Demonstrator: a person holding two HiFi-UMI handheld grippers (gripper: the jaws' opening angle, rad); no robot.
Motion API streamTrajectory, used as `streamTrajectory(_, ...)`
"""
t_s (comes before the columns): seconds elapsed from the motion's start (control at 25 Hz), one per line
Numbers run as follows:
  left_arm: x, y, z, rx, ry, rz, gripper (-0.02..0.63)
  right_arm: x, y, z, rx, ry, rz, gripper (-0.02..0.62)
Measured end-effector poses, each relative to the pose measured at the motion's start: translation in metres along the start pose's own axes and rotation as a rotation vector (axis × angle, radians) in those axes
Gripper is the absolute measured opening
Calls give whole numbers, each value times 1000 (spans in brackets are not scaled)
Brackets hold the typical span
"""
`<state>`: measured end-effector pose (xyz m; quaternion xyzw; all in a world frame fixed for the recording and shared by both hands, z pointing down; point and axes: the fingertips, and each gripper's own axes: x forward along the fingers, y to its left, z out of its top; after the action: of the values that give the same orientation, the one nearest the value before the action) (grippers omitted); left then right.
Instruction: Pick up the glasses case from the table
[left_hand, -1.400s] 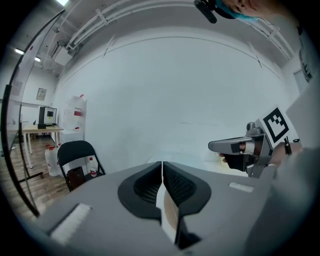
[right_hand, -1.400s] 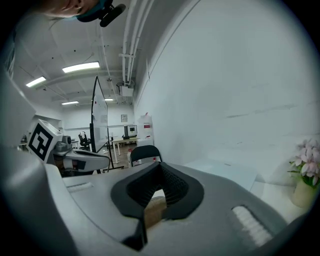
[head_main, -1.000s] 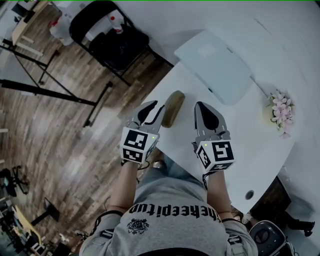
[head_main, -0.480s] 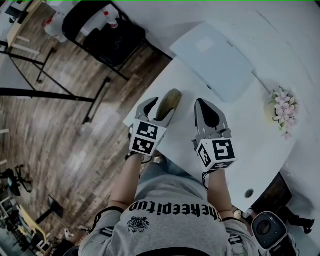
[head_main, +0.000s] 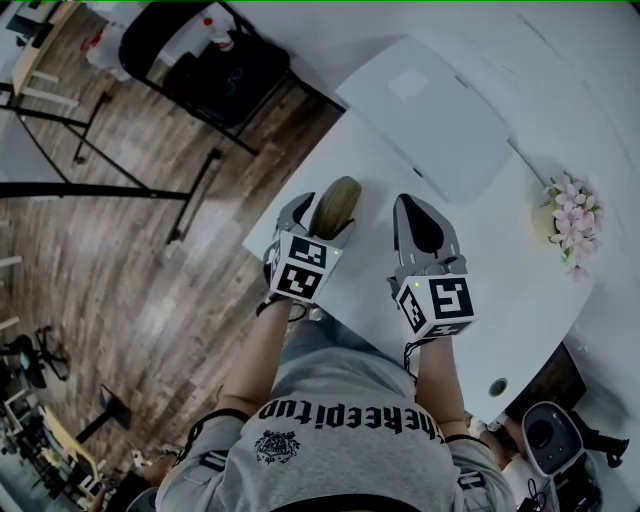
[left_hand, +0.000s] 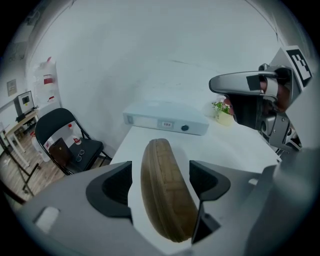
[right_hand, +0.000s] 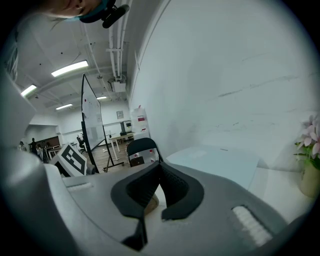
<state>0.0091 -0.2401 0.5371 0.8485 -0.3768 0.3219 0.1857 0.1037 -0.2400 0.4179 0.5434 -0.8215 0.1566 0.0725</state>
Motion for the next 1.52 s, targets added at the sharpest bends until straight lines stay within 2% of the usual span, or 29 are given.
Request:
streamTrajectory(0.44,21,-2,-17,13,88,5,357,3,-10,-5,11,10,-5,3)
streamTrajectory(0.92,20,6,-18,-52,97,49,313,5,-9,-5,4,13,4,3)
streamTrajectory(1.12,10,5,-16,-101,62,44,311,3,-5,-4,-2,9,10,4)
streamTrajectory(1.52,-22,8,2,-142,-62,50,310,-3,12,0,-24,1,38,3)
